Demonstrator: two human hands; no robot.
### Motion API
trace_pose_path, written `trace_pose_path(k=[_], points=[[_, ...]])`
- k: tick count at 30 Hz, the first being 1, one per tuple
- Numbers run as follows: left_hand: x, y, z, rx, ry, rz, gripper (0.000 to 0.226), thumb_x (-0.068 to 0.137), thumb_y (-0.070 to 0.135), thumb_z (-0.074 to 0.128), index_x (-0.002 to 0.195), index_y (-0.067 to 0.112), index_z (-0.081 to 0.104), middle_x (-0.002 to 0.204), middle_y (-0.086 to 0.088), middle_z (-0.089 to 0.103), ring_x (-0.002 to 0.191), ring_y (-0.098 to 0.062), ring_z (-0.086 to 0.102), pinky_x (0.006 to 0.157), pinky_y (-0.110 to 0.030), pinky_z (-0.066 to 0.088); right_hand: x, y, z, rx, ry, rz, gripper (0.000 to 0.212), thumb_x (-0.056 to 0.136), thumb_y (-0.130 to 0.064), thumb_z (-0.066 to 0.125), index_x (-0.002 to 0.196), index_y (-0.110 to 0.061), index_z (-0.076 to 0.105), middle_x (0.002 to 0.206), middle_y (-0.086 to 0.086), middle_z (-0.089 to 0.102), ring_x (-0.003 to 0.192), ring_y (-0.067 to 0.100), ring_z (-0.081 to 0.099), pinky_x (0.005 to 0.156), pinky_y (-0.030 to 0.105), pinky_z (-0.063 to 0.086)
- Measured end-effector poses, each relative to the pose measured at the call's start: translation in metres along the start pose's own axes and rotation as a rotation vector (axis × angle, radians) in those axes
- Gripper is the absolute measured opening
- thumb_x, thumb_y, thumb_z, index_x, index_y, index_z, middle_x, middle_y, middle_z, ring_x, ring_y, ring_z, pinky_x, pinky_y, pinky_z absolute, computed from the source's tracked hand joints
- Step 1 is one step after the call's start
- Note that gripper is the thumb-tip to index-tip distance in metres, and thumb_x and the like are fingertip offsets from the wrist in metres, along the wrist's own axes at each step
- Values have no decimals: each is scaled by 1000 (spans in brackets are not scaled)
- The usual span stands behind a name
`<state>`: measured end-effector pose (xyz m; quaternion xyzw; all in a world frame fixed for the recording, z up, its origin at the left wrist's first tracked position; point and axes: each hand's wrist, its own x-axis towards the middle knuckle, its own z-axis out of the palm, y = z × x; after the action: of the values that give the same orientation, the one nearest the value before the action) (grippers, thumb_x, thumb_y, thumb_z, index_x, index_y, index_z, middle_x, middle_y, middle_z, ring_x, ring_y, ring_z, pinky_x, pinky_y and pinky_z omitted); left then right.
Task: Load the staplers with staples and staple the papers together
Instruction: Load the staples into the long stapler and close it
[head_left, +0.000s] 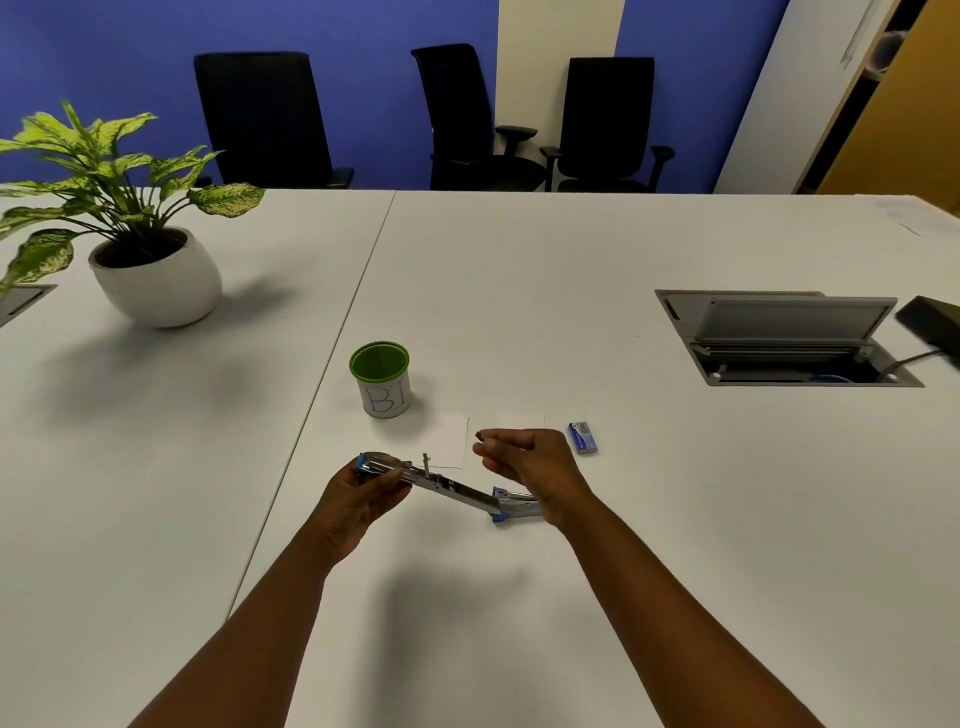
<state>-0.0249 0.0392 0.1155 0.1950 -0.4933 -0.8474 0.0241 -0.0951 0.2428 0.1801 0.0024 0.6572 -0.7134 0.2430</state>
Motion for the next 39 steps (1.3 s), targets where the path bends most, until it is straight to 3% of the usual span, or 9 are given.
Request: trace_pose_path(k=[4, 7, 11, 15, 18, 24, 30, 35, 39], points=[[1, -1, 9, 43, -48, -17, 79, 15, 29, 96, 81, 4, 59, 72, -6, 73, 69, -15, 71, 62, -23, 58, -12, -7, 16, -364, 55, -201, 12, 76, -13, 73, 87, -15, 75, 78, -11, 69, 61, -1, 57, 65, 13, 48], [0, -2, 16, 107, -104, -32, 73, 24, 27, 95, 81, 3, 58, 73, -7, 72, 72, -17, 70, 65, -24, 58, -19, -7, 28, -558, 51, -321, 12, 75, -20, 74, 87, -21, 75, 83, -10, 71, 68, 4, 54, 65, 14, 42], [0, -4, 24, 146, -142, -67, 31, 62, 2, 80, 83, 4, 57, 73, -7, 71, 81, -25, 65, 66, -23, 57, -22, -2, 39, -744, 97, -362, 16, 78, -27, 71, 93, -22, 74, 101, -5, 70, 83, 7, 55, 66, 19, 40], [-2, -5, 28, 126, -153, -70, 71, 25, 27, 96, 80, 4, 57, 72, -6, 71, 70, -15, 70, 65, -22, 57, -23, 3, 42, -881, 130, -337, 17, 81, -28, 68, 96, -23, 73, 104, -2, 68, 97, 14, 59, 72, 23, 40], [-3, -7, 29, 120, -174, -65, 75, 22, 30, 96, 79, 3, 55, 71, -5, 71, 71, -14, 70, 65, -20, 57, -23, 5, 41, -982, 104, -330, 19, 85, -28, 63, 101, -22, 72, 106, 1, 68, 100, 17, 59, 72, 23, 39], [-1, -12, 27, 149, -178, -68, 75, 22, 32, 96, 78, 5, 55, 69, -3, 70, 69, -12, 69, 64, -20, 56, -19, 7, 42, -974, 69, -237, 20, 84, -21, 65, 102, -16, 72, 105, 5, 72, 95, 19, 64, 77, 22, 46], [1, -14, 27, 166, -185, -68, 71, 23, 32, 95, 75, 6, 55, 69, -3, 70, 69, -12, 69, 64, -20, 56, -14, 11, 43, -969, 96, -182, 18, 84, -17, 65, 101, -16, 72, 102, 6, 72, 93, 19, 65, 73, 20, 44], [2, -17, 24, 135, -174, -72, 63, 23, 30, 96, 72, 9, 61, 73, -6, 70, 72, -13, 69, 64, -20, 56, -14, 12, 40, -926, 89, -190, 24, 80, -23, 70, 102, -14, 71, 106, 6, 71, 95, 18, 64, 74, 20, 43], [3, -18, 23, 88, -149, -70, 73, 21, 30, 96, 77, 6, 55, 75, -6, 72, 71, -13, 69, 64, -19, 56, -15, 14, 39, -923, 100, -239, 29, 77, -21, 73, 104, -15, 69, 104, 4, 71, 93, 17, 64, 80, 22, 46]])
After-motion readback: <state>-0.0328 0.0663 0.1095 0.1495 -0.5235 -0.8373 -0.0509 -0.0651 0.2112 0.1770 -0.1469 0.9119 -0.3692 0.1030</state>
